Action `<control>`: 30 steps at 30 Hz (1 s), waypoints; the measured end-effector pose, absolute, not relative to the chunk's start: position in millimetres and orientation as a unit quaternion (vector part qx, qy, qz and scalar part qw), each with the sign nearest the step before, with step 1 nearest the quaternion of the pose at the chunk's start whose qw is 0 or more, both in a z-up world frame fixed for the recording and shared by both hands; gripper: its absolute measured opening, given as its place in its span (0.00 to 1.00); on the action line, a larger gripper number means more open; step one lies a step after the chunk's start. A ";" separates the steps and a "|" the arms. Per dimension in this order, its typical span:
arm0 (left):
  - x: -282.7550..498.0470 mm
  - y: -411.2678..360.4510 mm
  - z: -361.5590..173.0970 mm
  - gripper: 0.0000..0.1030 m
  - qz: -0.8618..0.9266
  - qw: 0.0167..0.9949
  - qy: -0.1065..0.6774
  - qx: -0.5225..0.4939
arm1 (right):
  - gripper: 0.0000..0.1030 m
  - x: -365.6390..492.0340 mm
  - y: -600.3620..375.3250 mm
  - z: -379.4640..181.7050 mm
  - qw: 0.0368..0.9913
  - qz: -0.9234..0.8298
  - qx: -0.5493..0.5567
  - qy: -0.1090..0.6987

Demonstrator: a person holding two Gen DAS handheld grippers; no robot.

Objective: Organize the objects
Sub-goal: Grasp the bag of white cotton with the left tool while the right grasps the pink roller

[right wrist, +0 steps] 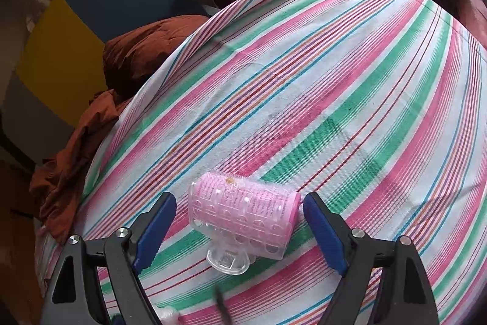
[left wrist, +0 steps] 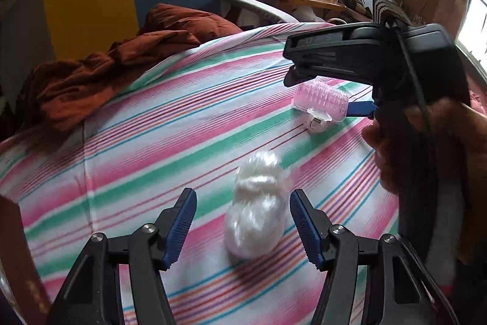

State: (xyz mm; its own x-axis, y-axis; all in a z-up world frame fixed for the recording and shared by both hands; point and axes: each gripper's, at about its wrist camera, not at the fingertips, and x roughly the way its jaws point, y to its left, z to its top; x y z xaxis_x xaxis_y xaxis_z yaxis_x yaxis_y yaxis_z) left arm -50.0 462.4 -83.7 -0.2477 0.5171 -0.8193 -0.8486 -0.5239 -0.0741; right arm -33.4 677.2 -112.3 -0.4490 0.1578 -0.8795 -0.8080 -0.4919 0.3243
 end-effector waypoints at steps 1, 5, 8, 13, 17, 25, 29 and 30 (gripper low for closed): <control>-53.8 471.4 -86.6 0.63 0.764 0.445 0.201 -0.423 | 0.82 -34.5 676.9 -112.6 0.319 0.756 -0.422 0.385; -63.4 481.8 -100.3 0.52 0.748 0.448 0.201 -0.446 | 0.73 -43.6 672.7 -112.0 0.317 0.760 -0.447 0.349; -62.2 479.5 -104.0 0.38 0.754 0.441 0.211 -0.439 | 0.73 -44.6 673.5 -111.0 0.308 0.760 -0.457 0.343; -58.2 467.6 -104.5 0.38 0.757 0.438 0.207 -0.439 | 0.72 -45.7 671.6 -107.4 0.288 0.770 -0.462 0.332; -49.1 453.5 -104.5 0.38 0.763 0.429 0.206 -0.439 | 0.72 -56.8 655.8 -100.2 0.239 0.796 -0.465 0.303; -47.5 424.6 -101.0 0.35 0.771 0.402 0.193 -0.455 | 0.72 -69.7 598.7 -92.8 0.165 0.832 -0.479 0.226; -45.0 403.4 -92.1 0.35 0.781 0.393 0.183 -0.450 | 0.72 -80.1 584.3 -93.5 0.147 0.843 -0.478 0.199; -43.2 396.5 -87.0 0.35 0.786 0.392 0.182 -0.442 | 0.72 -83.1 583.9 -95.3 0.146 0.844 -0.478 0.195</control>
State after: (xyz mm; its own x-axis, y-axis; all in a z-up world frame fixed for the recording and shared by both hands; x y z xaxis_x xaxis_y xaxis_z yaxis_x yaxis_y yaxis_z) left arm -43.2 396.5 -87.0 -0.3020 0.4550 -0.8377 -0.7766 -0.6271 -0.0606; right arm -83.1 583.9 -95.3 -0.5000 0.0588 -0.8640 -0.4324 -0.8814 0.1902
